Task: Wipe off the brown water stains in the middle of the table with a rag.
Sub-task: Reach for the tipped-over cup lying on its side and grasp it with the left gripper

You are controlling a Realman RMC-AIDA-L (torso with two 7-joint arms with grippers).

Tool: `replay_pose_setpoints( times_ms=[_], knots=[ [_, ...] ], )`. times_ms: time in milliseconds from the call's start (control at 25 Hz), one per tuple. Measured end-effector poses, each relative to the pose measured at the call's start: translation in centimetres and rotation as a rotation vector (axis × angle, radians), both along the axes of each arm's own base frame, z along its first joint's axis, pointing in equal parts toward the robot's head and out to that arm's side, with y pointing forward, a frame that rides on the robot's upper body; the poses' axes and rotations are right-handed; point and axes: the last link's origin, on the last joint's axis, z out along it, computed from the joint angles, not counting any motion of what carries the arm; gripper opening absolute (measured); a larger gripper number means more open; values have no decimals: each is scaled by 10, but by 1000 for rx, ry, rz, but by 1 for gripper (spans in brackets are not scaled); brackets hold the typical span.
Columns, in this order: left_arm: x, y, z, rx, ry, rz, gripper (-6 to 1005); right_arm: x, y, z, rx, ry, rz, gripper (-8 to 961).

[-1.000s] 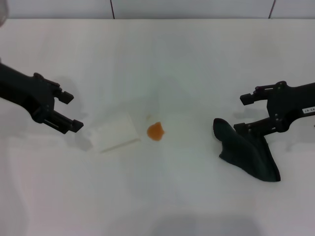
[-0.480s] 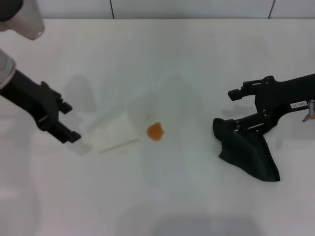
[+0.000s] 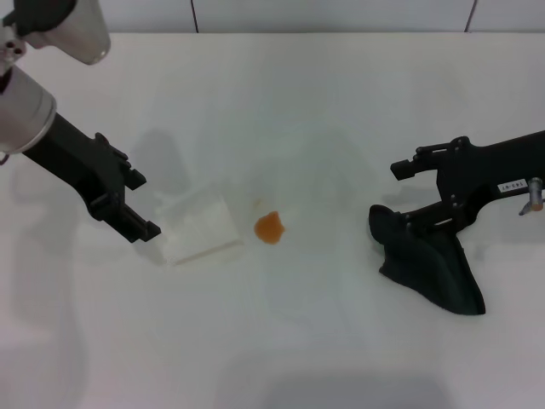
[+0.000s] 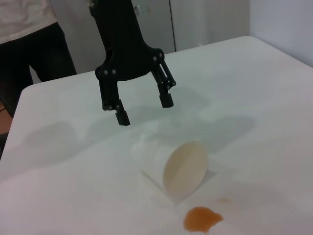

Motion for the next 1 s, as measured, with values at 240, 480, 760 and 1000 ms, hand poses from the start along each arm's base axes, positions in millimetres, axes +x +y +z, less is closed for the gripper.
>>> replay_pose_setpoints(
  times_ms=[240,480,760,1000],
  knots=[
    [0,1,-8,11,16,2,891,-1,1,0,0,0,2,853],
    [-1,2,-16,13,36,-10,891,-2,2,-2,-7,2,1,853],
    [-1,2,-26,4,36,2,891,-5,3,-5,-14,-7,12,853],
    [-1,1,-31,2,33,14,890,-7,4,-7,-14,-11,18,854]
  ],
)
